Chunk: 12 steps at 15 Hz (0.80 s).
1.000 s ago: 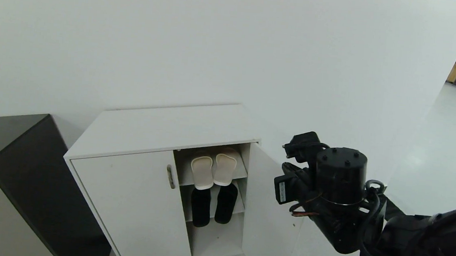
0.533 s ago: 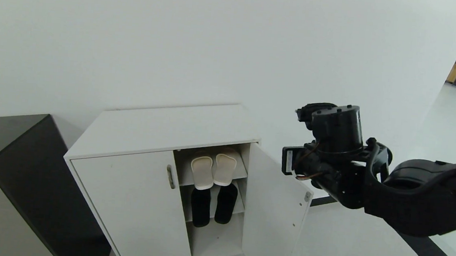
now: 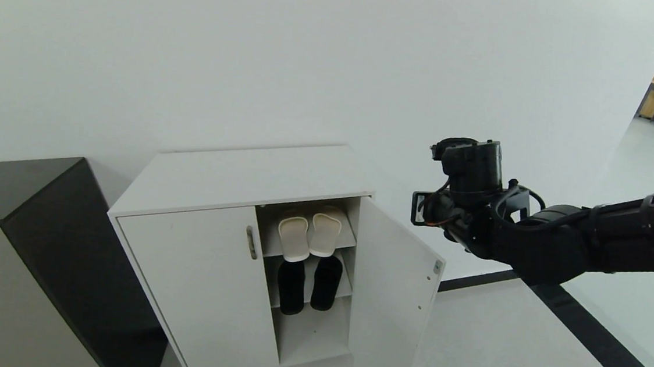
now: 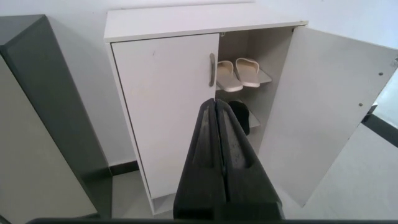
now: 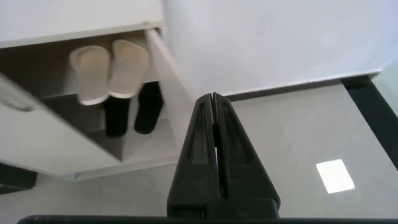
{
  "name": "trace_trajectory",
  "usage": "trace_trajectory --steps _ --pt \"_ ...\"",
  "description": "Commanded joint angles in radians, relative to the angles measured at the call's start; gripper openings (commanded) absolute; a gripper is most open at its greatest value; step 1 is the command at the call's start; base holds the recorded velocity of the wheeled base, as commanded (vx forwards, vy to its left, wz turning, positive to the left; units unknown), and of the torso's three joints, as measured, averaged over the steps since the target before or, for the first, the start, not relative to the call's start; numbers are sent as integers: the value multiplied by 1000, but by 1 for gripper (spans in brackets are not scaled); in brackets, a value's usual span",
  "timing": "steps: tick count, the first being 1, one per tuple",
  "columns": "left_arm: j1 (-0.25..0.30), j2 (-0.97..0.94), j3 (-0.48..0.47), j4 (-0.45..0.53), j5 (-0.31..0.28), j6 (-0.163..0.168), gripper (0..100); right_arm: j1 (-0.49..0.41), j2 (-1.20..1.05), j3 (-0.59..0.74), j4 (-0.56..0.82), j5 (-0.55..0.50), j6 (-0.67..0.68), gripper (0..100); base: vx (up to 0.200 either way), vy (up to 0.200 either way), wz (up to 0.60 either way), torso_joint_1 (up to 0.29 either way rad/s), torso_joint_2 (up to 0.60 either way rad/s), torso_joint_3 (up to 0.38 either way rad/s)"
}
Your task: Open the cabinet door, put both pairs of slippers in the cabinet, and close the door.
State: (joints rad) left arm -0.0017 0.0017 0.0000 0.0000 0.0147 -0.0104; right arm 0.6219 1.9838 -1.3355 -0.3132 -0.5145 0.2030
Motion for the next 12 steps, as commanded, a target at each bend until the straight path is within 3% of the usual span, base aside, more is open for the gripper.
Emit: trace_trajectory --steps 1,12 --pt "0 0 0 0 1 0 0 -44 76 -37 -1 28 1 0 0 0 0 0 0 0" --pt "0 0 0 0 -1 0 0 -94 245 -45 -78 37 3 0 0 0 0 0 0 0"
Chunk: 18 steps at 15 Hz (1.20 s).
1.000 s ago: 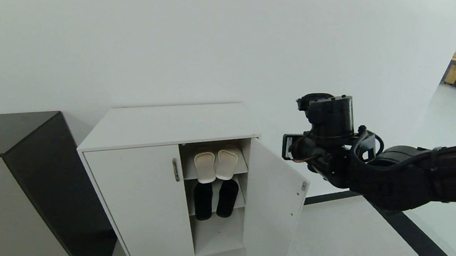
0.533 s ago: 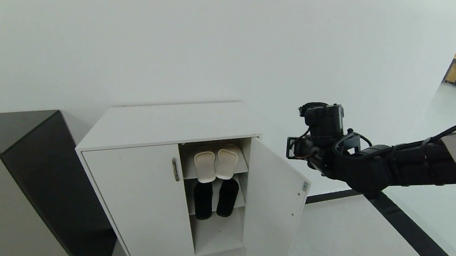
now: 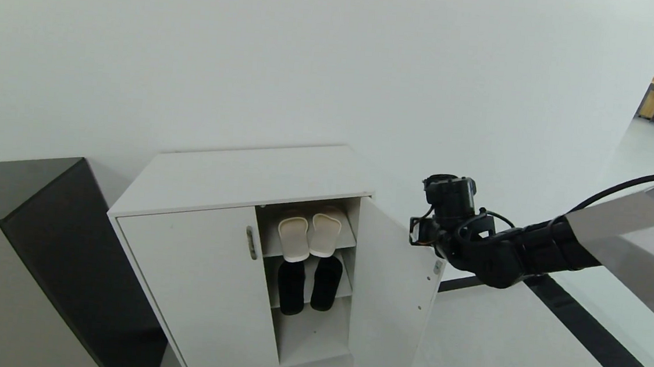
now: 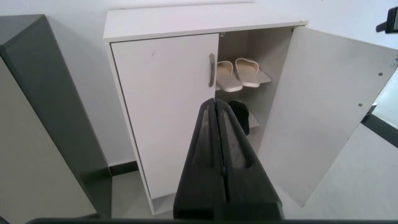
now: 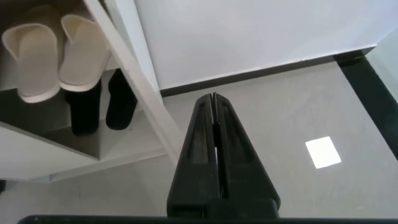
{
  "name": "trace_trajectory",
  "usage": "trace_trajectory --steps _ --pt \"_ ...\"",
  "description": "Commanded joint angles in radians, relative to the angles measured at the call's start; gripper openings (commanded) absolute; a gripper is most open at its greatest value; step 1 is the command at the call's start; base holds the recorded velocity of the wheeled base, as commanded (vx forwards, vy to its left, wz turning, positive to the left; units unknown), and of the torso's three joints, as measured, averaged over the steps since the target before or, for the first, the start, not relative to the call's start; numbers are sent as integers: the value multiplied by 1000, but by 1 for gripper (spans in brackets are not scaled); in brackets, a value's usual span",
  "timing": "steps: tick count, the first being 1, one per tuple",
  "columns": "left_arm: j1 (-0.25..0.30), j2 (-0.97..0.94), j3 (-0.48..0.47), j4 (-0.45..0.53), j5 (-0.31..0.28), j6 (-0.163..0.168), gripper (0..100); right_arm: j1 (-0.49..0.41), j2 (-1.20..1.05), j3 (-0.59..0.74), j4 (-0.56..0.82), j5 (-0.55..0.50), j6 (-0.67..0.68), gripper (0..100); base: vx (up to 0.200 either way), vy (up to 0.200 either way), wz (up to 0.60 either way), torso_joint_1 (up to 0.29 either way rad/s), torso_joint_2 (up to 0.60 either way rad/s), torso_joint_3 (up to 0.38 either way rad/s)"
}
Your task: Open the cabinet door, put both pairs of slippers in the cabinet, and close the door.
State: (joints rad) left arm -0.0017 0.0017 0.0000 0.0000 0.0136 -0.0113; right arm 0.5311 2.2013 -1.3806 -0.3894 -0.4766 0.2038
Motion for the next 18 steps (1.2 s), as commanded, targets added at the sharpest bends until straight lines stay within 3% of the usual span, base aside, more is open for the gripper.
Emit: trace_trajectory --steps 1,9,18 --pt "0 0 0 0 0 1 0 -5 28 2 -2 1 2 0 0 0 0 0 0 0" --pt "0 0 0 0 0 1 0 21 34 23 0 0 -1 0 0 0 0 0 0 0" --pt "0 0 0 0 0 -1 0 199 -55 106 -51 1 -1 0 0 0 0 0 0 0"
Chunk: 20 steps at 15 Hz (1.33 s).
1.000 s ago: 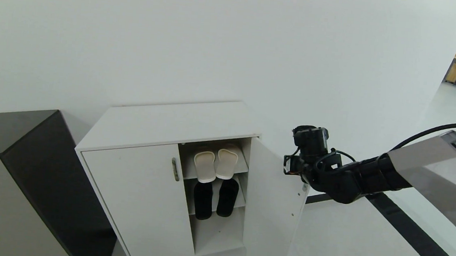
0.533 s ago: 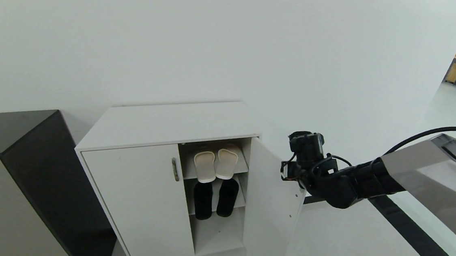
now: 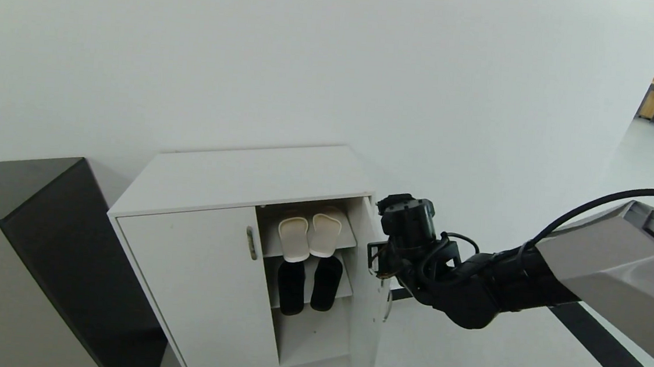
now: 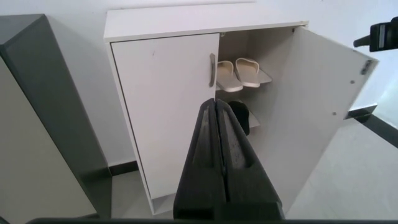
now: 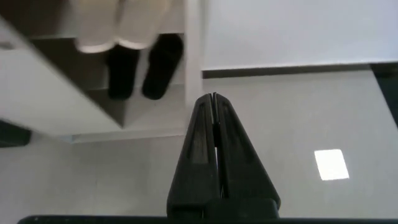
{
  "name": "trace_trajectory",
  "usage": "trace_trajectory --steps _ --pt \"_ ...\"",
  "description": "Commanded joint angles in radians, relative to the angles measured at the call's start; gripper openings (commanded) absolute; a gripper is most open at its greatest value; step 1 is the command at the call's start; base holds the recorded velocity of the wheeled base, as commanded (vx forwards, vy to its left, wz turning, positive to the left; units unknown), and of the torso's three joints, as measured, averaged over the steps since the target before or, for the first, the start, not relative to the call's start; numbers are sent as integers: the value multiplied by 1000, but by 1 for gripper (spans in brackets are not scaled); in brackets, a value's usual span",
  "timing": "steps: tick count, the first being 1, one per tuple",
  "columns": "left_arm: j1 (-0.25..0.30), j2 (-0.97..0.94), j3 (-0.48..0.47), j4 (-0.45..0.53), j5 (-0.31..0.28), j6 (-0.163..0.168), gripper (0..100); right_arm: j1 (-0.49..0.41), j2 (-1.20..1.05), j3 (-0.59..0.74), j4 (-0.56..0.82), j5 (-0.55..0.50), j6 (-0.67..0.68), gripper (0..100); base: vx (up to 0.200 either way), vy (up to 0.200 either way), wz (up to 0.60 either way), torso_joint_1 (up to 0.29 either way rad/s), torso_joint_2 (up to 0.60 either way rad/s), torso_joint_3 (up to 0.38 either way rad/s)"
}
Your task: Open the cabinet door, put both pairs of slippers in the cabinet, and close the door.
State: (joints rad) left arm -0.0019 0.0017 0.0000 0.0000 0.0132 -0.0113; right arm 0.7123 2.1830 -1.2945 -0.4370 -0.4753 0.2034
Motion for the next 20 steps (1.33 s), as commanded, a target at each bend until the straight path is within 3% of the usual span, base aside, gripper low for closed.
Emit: trace_trajectory --steps 1,5,8,15,20 --pt "0 0 0 0 1 -1 0 19 -48 41 -39 1 -15 0 0 0 0 0 0 0" --pt "0 0 0 0 1 1 0 10 -42 129 -177 35 -110 0 0 0 0 0 0 0" --pt "0 0 0 0 1 1 0 10 -42 155 -195 63 -119 0 0 0 0 0 0 0" --pt "0 0 0 0 1 1 0 12 -42 169 -201 73 -116 0 0 0 600 2 2 0" --pt "0 0 0 0 1 1 0 2 -38 238 -310 213 -116 0 0 0 0 0 0 0"
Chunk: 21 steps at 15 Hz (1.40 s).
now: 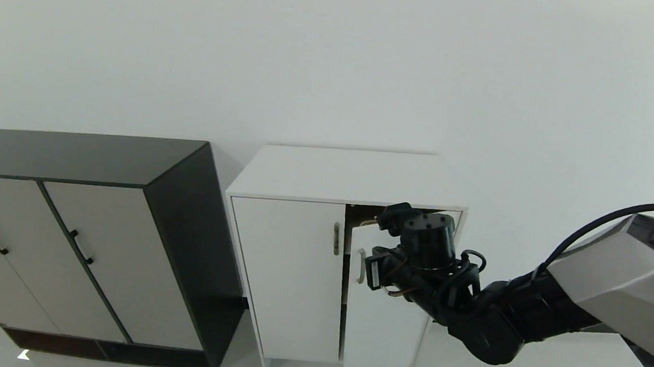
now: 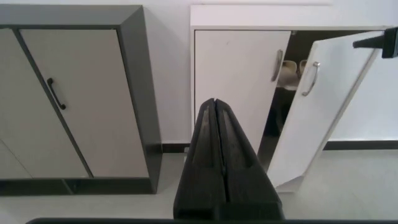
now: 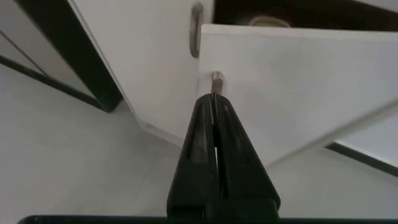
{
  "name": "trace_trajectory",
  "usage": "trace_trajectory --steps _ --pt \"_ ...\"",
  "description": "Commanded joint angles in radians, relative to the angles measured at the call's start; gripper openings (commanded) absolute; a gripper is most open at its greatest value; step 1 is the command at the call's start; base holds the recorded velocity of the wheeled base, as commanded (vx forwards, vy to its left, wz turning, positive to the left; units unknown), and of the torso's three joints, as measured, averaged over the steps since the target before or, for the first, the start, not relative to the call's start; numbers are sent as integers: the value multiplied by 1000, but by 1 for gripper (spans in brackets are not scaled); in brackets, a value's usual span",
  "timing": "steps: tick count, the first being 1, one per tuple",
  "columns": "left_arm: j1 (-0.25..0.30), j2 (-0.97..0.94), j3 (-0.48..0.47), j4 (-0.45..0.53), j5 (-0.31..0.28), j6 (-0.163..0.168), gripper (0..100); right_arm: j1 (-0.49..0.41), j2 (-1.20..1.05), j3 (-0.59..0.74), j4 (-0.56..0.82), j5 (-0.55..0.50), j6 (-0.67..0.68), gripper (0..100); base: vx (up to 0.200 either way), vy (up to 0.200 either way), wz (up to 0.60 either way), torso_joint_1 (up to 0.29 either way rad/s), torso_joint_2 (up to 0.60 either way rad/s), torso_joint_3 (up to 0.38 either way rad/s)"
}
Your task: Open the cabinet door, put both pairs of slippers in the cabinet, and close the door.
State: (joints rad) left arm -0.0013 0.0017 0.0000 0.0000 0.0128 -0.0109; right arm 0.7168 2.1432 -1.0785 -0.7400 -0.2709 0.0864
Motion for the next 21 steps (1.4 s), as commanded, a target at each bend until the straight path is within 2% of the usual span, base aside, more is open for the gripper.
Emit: trace_trajectory --steps 1,3,5,8,14,17,21 --pt "0 0 0 0 1 -1 0 -17 1 49 -75 55 -2 0 0 0 0 0 0 0" --pt "0 0 0 0 1 0 0 -36 -20 126 -142 136 -2 0 0 0 0 0 0 0" --pt "0 0 0 0 0 0 0 -48 -62 213 -145 220 -2 0 0 0 0 0 0 0" --pt "0 0 0 0 0 0 0 -54 -62 284 -174 262 3 0 200 0 0 -4 2 4" --pt "0 0 0 0 0 2 0 -53 -42 344 -231 274 3 0 200 0 0 1 1 2" --pt "0 0 0 0 0 0 0 -22 -29 365 -266 292 6 0 200 0 0 5 2 -2" --pt "0 0 0 0 1 0 0 -4 -9 365 -283 294 10 0 0 0 0 0 0 0"
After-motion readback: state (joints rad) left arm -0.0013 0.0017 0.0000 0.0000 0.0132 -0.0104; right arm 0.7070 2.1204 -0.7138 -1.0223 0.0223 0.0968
